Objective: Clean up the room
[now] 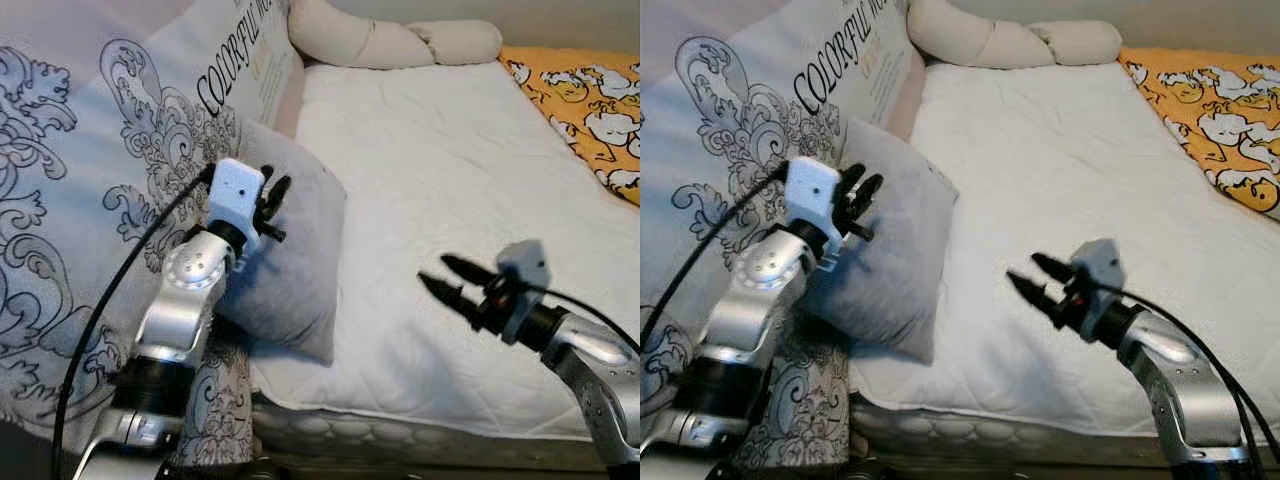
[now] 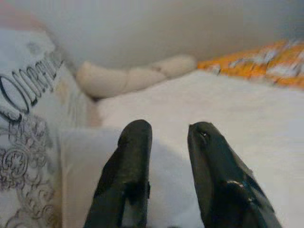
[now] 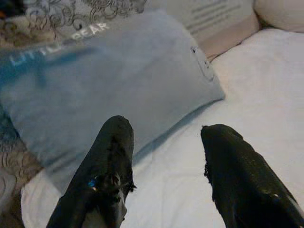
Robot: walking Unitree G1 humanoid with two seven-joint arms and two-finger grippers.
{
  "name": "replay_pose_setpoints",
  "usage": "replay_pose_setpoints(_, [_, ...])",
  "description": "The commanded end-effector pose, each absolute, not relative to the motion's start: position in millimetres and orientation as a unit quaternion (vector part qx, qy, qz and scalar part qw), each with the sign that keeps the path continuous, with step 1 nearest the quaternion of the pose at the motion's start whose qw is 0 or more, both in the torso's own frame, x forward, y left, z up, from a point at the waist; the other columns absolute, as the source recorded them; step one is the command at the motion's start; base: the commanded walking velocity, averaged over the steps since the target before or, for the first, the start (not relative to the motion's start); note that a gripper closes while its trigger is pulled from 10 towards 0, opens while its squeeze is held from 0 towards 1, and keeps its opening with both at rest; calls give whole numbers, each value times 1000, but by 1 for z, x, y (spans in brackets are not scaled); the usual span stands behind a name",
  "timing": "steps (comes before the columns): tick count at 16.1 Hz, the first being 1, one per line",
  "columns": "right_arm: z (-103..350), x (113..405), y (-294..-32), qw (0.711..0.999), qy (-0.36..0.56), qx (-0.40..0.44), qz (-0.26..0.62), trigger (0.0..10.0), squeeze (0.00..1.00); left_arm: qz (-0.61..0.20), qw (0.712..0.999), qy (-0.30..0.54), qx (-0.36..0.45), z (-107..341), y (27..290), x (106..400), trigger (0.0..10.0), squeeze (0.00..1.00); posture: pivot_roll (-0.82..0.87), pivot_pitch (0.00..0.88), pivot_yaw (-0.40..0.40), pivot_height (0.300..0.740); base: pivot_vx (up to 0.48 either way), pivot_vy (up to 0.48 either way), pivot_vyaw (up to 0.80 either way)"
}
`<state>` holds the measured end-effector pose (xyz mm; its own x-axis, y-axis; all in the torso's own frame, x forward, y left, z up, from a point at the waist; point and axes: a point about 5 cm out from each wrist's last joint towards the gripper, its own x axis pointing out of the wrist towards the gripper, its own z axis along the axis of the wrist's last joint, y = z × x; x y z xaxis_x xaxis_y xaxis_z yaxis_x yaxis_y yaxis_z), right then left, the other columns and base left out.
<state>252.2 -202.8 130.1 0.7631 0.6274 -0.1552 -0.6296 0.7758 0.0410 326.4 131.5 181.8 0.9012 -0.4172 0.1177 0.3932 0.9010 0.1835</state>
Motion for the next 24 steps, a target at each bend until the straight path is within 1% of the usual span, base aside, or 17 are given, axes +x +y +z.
replay_pose_setpoints(1, [136, 252, -203, 942, 75, 8, 327, 10000, 0, -206, 974, -83, 47, 192, 136, 320, 10000, 1000, 70, 0, 35, 740, 0, 0, 0])
replay_pose_setpoints(2, [136, 254, -202, 952, 68, 12, 299, 10000, 0, -193, 976, -86, 45, 191, 140, 312, 10000, 1000, 69, 0, 29, 740, 0, 0, 0])
replay_pose_setpoints(3, [136, 258, -202, 969, 51, 24, 242, 10000, 0, -171, 980, -84, 50, 185, 146, 302, 10000, 1000, 66, 0, 24, 740, 0, 0, 0])
replay_pose_setpoints(4, [134, 260, -203, 979, 42, 31, 196, 10000, 0, -146, 986, -71, 46, 175, 152, 295, 10000, 1000, 62, 0, 18, 740, 0, 0, 0])
replay_pose_setpoints(5, [131, 262, -204, 989, 41, 14, 143, 10000, 0, -125, 990, -54, 46, 166, 157, 289, 10000, 1000, 61, 0, 17, 740, 0, -424, 0])
replay_pose_setpoints(6, [126, 264, -208, 996, 46, 20, 77, 10000, 0, -96, 994, -40, 45, 157, 163, 282, 10000, 1000, 61, 0, 4, 740, 0, -450, 0])
replay_pose_setpoints(8, [124, 265, -207, 999, 45, 21, 21, 10000, 0, -74, 996, -24, 49, 151, 166, 275, 10000, 1000, 63, 0, -7, 740, 0, -448, 0])
replay_pose_setpoints(9, [124, 266, -205, 999, 43, 11, 13, 10000, 0, -74, 996, -20, 53, 148, 166, 274, 10000, 1000, 63, 0, -8, 740, 0, -450, 0])
replay_pose_setpoints(11, [121, 268, -201, 998, 41, -53, -10, 10000, 0, -68, 996, -6, 56, 140, 164, 269, 10000, 1000, 62, 0, -6, 740, 0, -448, 0])
replay_pose_setpoints(13, [121, 268, -197, 998, 31, -56, -13, 10000, 0, -61, 997, 8, 57, 131, 163, 266, 10000, 1000, 59, 0, -6, 740, 0, -446, 0])
replay_pose_setpoints(14, [120, 268, -198, 997, 28, -59, -37, 10000, 0, -53, 997, 14, 53, 128, 164, 265, 10000, 1000, 56, 0, -6, 740, 0, -450, 0])
replay_pose_setpoints(16, [113, 267, -201, 993, 58, -73, -68, 10000, 0, -38, 998, 21, 45, 123, 166, 264, 10000, 1000, 56, 0, -11, 740, 0, -448, 0])
replay_pose_setpoints(21, [107, 267, -201, 992, 68, -86, -68, 10000, 0, -31, 998, 26, 49, 118, 166, 264, 10000, 1000, 51, 0, -11, 740, 0, -443, 0])
replay_pose_setpoints(24, [102, 266, -195, 992, 79, -80, -51, 10000, 0, -34, 998, 28, 53, 116, 163, 263, 10000, 1000, 57, 0, -12, 740, 0, -439, 0])
